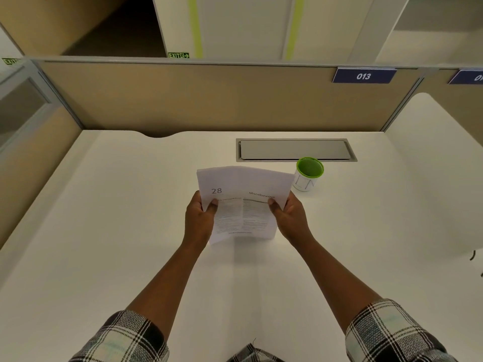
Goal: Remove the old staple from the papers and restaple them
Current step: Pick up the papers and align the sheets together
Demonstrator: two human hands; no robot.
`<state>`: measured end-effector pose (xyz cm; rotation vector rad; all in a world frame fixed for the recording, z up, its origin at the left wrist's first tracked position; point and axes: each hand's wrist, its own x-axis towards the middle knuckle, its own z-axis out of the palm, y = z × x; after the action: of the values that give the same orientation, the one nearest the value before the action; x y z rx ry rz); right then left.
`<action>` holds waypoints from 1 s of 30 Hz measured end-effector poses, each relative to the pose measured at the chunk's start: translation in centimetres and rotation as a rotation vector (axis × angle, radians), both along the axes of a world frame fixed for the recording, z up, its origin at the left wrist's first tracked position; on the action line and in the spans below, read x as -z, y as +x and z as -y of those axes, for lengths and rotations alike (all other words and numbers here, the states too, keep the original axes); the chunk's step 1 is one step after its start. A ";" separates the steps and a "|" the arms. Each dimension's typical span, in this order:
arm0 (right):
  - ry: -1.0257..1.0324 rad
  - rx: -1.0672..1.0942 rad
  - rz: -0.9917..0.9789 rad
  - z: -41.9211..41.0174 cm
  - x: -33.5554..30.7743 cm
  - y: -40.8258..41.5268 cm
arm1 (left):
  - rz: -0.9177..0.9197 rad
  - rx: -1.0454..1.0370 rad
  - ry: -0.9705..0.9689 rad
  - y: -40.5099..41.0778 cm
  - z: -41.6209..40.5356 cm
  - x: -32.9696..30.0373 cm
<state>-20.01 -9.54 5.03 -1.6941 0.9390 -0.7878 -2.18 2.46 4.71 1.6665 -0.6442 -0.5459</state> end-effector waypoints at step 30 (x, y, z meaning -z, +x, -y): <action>-0.159 0.069 0.084 0.9 -1.4 -0.4 | 0.542 -0.165 -0.274 1.7 0.7 -5.1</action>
<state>-20.42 -10.41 6.38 -1.7577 0.9009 -0.9941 -0.45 1.74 9.77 1.5884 -0.9137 0.1231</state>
